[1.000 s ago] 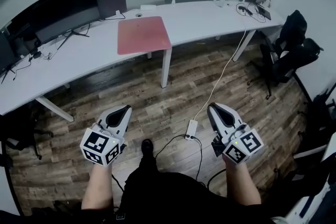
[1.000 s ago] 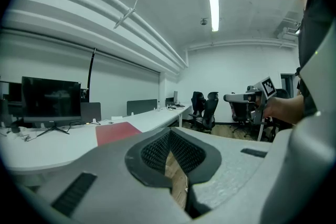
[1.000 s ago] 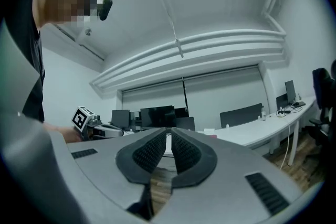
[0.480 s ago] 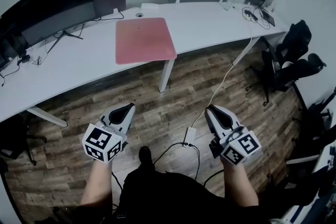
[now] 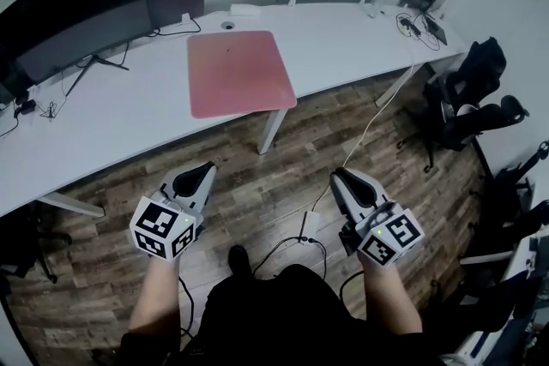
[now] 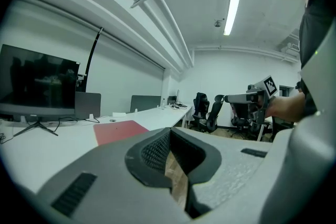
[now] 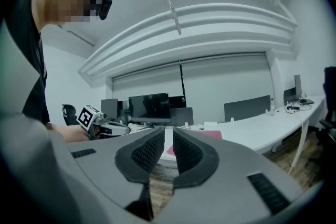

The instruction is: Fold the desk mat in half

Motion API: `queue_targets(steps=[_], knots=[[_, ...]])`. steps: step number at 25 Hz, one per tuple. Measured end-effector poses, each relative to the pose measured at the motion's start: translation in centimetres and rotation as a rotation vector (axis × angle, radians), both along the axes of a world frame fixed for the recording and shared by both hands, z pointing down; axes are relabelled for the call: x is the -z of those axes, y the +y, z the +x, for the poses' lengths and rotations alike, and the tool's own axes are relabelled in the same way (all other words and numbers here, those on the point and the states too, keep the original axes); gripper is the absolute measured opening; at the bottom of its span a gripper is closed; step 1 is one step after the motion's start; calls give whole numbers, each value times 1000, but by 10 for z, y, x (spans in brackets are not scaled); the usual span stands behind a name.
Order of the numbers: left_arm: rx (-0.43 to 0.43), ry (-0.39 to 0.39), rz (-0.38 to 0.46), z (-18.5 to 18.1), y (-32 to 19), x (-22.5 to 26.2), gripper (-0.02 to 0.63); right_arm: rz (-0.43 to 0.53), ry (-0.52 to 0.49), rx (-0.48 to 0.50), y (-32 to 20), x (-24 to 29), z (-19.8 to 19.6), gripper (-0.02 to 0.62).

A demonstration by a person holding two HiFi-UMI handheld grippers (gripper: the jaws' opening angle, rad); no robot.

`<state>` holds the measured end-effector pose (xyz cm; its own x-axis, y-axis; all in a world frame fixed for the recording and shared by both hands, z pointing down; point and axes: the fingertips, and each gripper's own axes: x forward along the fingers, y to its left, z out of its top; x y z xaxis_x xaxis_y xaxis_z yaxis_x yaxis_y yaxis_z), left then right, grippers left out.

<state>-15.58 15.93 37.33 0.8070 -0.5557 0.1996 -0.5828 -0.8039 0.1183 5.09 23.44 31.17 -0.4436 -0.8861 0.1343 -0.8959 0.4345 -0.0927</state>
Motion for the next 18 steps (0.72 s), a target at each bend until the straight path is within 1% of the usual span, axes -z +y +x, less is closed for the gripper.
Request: queue_targets(steps=[3, 8, 13, 18], knots=[[15, 12, -5, -13, -8, 1, 3, -14, 14, 20, -12, 2, -14, 51], [56, 35, -9, -30, -14, 3, 3, 5, 42, 62, -27, 14, -32, 51], [87, 29, 11, -41, -15, 5, 3, 11, 52, 113, -43, 14, -49, 51], [139, 16, -6, -54, -23, -7, 3, 4, 47, 180, -63, 4, -65, 52]])
